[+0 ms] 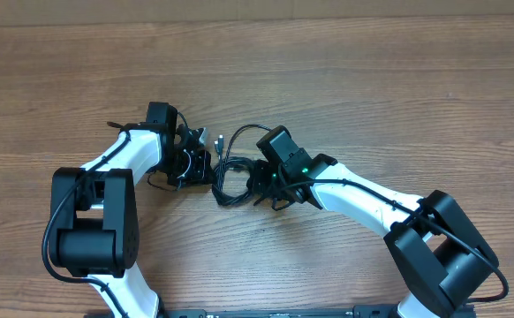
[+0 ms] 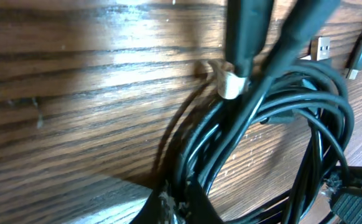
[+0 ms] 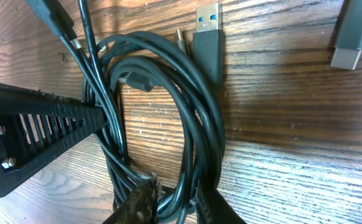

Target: Untangle cables

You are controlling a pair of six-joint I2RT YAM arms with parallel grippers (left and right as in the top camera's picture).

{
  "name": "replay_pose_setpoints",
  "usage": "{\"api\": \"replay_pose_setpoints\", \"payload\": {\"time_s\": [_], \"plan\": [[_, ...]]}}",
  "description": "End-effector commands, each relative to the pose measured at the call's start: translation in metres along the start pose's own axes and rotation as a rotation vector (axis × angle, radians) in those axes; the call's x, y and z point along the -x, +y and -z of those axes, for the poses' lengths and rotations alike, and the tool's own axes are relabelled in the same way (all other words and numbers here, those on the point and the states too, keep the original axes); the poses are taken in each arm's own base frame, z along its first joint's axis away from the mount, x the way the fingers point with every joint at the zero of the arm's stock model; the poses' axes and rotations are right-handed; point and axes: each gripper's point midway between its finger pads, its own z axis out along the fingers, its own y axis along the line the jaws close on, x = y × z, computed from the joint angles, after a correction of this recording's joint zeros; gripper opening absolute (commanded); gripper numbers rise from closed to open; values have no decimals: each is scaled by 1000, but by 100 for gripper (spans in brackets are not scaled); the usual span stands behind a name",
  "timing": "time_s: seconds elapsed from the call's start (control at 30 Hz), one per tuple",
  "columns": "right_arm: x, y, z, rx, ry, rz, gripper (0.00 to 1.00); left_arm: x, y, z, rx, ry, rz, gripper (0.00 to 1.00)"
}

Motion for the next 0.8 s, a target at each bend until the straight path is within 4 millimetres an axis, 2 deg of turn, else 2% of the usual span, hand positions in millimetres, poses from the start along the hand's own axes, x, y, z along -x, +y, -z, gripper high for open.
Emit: {"api": "replay_pose_setpoints", "payload": {"time_s": [0.0,0.17,0.63,0.77], "plan": [[-1,-1,-1,-6,-5,4,20,-21,26,-20,89,77,39,4],[-1,-1,-1,-6,-6,4,20,-20,26,-20,88,75,39,4],[-1,-1,-1,-5,-5,4,29,-20,26,-20,88,72,37,4],[-1,0,-1,-3,-2,5,27,-20,26,-20,88,73,37,4]]}}
